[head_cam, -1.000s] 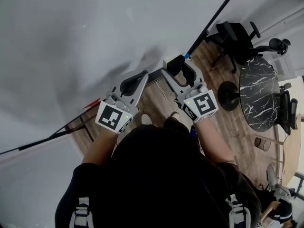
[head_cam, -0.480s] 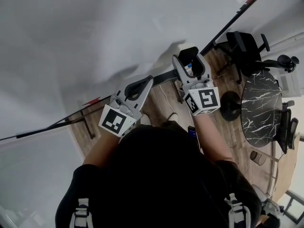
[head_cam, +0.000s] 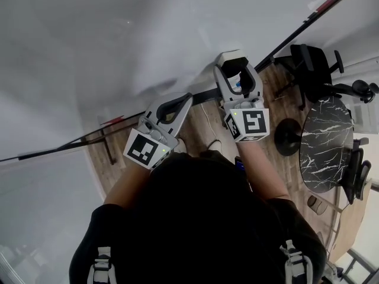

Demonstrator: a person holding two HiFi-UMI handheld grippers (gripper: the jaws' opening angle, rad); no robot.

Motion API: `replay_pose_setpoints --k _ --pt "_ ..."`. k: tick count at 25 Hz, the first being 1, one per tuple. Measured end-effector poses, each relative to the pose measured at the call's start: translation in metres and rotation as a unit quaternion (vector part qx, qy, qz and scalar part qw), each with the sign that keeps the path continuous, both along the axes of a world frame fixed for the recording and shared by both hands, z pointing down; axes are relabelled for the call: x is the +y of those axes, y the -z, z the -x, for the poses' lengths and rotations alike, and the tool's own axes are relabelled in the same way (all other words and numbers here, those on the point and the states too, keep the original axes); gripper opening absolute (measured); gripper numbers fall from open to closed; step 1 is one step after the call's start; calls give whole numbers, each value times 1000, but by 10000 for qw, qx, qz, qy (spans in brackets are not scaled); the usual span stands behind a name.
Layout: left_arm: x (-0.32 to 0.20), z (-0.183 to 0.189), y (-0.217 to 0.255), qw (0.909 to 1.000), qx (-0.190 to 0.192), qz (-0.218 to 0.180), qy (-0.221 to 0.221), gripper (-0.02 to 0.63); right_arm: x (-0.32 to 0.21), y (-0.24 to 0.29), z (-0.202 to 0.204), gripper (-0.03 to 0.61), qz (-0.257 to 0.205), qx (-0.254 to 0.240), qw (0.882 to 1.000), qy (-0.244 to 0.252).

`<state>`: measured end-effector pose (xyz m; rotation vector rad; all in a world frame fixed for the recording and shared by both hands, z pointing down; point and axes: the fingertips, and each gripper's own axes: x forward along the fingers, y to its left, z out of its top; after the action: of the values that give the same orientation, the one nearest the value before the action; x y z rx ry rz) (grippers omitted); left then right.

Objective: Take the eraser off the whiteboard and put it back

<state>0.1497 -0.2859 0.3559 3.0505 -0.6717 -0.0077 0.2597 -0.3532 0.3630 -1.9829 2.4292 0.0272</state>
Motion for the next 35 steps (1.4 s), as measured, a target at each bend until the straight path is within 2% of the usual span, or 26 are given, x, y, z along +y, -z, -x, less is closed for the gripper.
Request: replay_pose_setpoints --k 10,19,22,25,28,31,34,35 --pt "2 1 1 9998 -26 5 216 0 16 7 -2 302 29 -66 9994 327" --pt "6 10 10 9990 27 -165 415 0 58 44 -11 326 -293 -6 9978 601" --pt "12 13 14 9988 19 -174 450 0 75 53 0 325 -322 4 9948 965" --pt "19 15 13 9988 -54 -159 464 0 92 52 26 263 -256 -22 9864 1623" --pt "25 14 13 9991 -24 -173 395 0 104 46 44 200 -222 -64 9794 2007" --pt "29 13 10 9993 -4 -133 358 0 111 31 53 78 -133 23 9774 2108" --pt "33 10 9 9995 41 -112 289 0 112 19 57 6 -62 89 9779 2088" --pt "35 8 9 9996 43 -112 264 0 112 16 57 3 -52 70 9776 2102"
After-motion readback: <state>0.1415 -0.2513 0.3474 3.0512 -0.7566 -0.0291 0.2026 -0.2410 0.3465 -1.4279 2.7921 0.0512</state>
